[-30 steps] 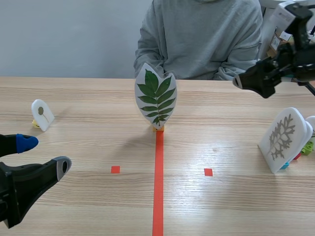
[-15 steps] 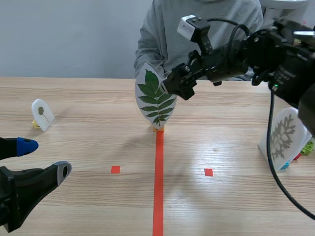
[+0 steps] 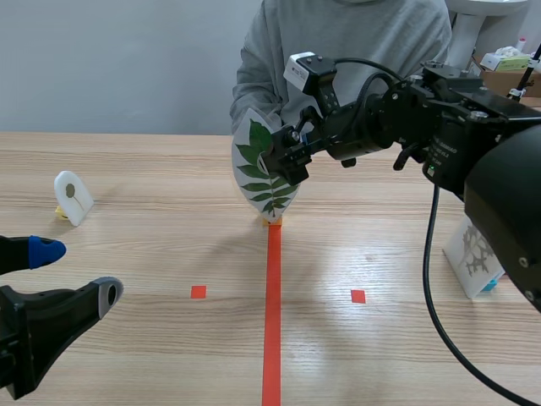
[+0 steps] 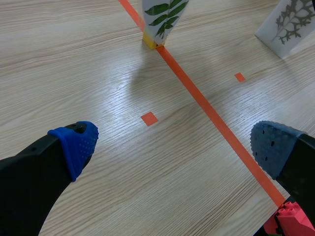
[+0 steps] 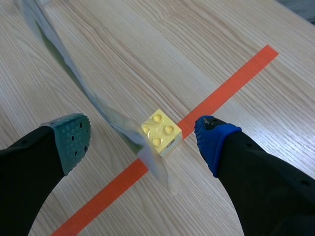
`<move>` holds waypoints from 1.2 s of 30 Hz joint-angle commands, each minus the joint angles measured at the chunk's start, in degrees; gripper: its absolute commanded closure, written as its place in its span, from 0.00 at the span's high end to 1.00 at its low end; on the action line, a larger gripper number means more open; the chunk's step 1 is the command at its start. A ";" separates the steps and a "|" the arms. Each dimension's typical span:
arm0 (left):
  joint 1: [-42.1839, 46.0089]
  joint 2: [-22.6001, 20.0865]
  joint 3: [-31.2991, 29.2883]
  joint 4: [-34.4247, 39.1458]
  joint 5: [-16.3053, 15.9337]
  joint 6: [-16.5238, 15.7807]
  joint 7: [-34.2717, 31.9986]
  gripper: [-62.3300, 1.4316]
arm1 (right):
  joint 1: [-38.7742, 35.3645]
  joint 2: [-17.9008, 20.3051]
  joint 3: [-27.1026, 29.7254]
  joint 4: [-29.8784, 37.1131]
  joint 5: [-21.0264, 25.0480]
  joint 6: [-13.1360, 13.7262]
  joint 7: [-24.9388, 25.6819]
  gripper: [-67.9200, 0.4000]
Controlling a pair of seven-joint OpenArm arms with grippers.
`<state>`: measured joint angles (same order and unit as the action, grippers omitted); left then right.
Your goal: Do the leaf sorting experiment
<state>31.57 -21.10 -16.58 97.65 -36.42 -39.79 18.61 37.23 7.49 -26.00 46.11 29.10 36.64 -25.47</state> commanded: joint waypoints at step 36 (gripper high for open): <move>-0.15 0.44 -0.15 1.31 -0.66 -0.09 -0.76 1.00 | 1.55 0.26 0.92 1.09 -0.44 0.20 4.63 0.02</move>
<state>31.57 -21.10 -16.58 97.65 -36.42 -39.79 18.61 37.26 7.94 -25.98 46.11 28.25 36.69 -21.89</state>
